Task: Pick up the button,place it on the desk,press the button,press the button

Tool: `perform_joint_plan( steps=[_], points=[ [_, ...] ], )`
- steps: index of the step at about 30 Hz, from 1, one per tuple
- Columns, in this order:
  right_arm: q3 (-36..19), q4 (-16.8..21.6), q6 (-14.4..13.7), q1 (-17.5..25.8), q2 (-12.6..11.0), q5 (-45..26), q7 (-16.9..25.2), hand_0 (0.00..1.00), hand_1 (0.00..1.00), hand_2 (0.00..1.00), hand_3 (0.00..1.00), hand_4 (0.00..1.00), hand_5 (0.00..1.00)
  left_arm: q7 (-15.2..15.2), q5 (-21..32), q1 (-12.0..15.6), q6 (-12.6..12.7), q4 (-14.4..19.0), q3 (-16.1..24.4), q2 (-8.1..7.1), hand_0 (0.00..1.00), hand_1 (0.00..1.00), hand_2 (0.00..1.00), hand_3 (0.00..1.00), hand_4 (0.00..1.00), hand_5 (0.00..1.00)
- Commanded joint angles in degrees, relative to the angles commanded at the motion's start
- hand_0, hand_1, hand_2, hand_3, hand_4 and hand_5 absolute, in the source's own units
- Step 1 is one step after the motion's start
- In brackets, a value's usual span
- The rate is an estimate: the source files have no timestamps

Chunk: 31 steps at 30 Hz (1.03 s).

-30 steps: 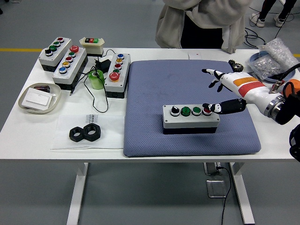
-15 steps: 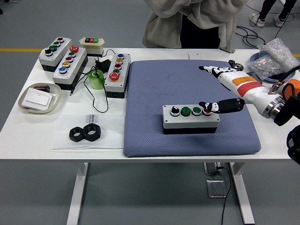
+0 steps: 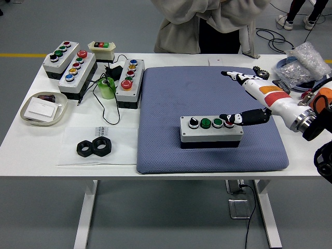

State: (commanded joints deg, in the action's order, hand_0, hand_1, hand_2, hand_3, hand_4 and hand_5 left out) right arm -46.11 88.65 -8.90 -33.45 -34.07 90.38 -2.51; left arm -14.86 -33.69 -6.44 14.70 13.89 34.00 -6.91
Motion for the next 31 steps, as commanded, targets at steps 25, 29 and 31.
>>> perform_joint_plan(
  steps=[25, 29, 31],
  points=[
    [-6.5, -8.1, -13.0, 4.2, 2.2, -60.3, 10.8, 0.921, 0.839, 0.876, 0.893, 0.674, 0.436, 0.2, 0.7, -0.3, 0.0, 0.0, -0.5, 0.01, 0.695, 0.69, 0.796, 0.824, 0.752, 0.998],
    [-6.5, -8.0, -13.0, 4.3, 2.2, -70.0, 10.6, 0.921, 0.839, 0.876, 0.893, 0.674, 0.436, 0.4, 1.1, -0.4, 0.0, 0.0, -0.8, -0.01, 0.695, 0.69, 0.796, 0.824, 0.752, 0.998],
    [-6.5, -7.9, -13.0, 4.3, 2.2, -73.4, 10.6, 0.921, 0.839, 0.876, 0.893, 0.674, 0.436, 0.4, 1.2, -0.5, 0.0, 0.0, -0.8, -0.02, 0.695, 0.69, 0.796, 0.824, 0.752, 0.998]
  ],
)
